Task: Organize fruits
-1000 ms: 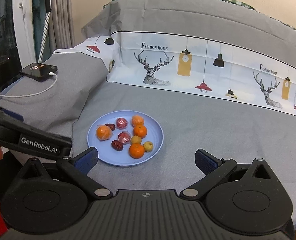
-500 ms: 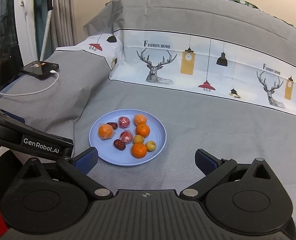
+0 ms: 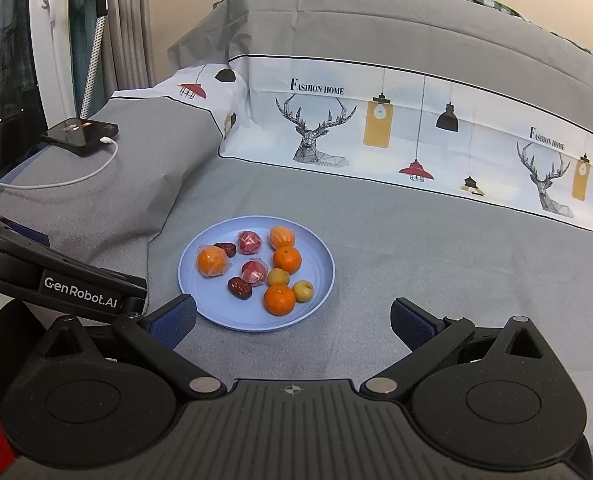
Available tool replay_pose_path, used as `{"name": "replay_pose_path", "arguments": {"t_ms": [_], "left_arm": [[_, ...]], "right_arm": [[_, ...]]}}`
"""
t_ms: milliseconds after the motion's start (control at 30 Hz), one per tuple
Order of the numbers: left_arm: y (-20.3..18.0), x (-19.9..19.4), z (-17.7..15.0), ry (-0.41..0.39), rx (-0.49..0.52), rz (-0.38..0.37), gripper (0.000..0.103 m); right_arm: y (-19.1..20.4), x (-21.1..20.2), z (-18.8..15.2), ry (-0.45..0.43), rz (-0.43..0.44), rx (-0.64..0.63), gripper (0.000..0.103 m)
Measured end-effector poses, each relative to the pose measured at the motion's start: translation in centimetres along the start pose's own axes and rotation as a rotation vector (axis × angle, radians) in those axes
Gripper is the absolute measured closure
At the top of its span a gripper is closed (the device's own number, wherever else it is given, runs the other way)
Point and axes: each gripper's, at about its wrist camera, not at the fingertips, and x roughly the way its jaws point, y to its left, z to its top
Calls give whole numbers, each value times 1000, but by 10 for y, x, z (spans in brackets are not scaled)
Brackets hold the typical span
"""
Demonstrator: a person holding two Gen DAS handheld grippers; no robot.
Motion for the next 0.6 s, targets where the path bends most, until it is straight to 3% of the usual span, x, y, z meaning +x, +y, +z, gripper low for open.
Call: {"name": "replay_pose_path", "arguments": {"t_ms": [600], "left_arm": [[2,1,1,5,-3,-2,0]], "right_arm": [[1,1,0,0,-1,0,1]]}}
